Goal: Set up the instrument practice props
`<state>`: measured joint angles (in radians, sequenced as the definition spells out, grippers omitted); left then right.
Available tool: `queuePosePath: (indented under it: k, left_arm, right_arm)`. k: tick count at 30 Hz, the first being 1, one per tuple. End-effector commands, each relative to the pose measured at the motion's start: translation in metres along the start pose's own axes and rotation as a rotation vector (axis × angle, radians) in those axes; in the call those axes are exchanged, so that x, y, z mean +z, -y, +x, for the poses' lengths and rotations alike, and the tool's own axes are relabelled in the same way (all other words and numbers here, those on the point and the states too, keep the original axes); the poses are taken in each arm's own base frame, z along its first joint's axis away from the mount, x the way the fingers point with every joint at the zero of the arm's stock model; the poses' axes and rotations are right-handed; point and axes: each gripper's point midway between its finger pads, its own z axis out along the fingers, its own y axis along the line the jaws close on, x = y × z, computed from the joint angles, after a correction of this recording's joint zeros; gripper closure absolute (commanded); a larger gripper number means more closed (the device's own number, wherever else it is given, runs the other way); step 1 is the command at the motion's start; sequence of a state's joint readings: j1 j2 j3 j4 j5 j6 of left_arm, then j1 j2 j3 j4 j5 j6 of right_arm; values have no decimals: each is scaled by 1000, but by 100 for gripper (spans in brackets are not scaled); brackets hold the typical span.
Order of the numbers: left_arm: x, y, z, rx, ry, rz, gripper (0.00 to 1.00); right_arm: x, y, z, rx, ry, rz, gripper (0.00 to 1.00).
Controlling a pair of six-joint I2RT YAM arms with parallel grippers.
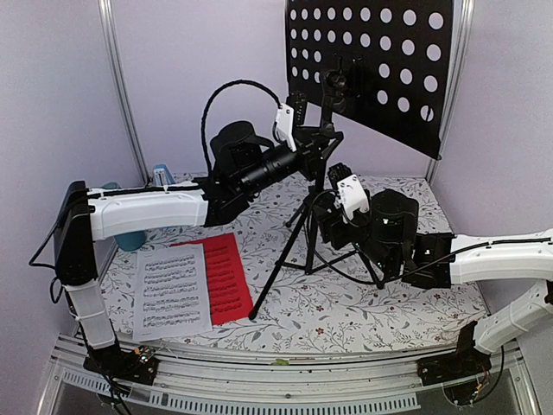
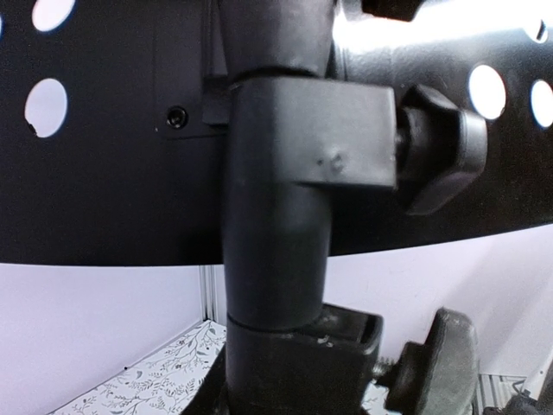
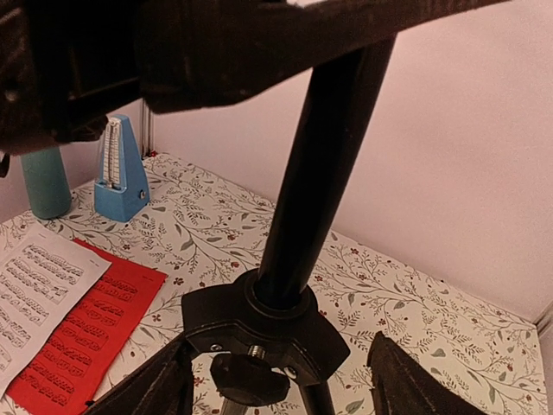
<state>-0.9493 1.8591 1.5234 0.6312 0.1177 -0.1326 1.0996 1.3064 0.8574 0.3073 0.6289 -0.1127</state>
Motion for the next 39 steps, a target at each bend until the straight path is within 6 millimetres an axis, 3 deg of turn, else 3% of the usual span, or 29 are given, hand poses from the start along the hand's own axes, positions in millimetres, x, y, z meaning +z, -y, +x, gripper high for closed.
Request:
queuePosePath:
  k: [1,10,14,21,26,29,34,39]
  left_arm:
    - [-23,15,-113,-7,303,16,100]
    - [-27,20,-108,-26,297,18,100]
    - [-26,23,-105,-33,292,20,100]
    - [-20,23,-104,-32,270,10,100]
    - [-19,22,-103,-35,262,7,100]
    - [-19,23,-102,-43,261,7,100]
    - [-19,24,-101,-46,258,6,100]
    - [-20,23,-100,-46,255,-1,100]
  right_arm:
    - [7,2,-3,-16,-9,49,35]
    - [9,30,5,103,-48,95,70]
    - [11,41,5,167,-62,71,77]
    - [12,38,17,323,-128,-86,78]
    - [7,34,22,487,-169,-162,70]
    - [8,37,27,611,-210,-155,64]
    - [9,36,34,814,-267,-159,63]
    - [7,32,28,978,-257,-183,63]
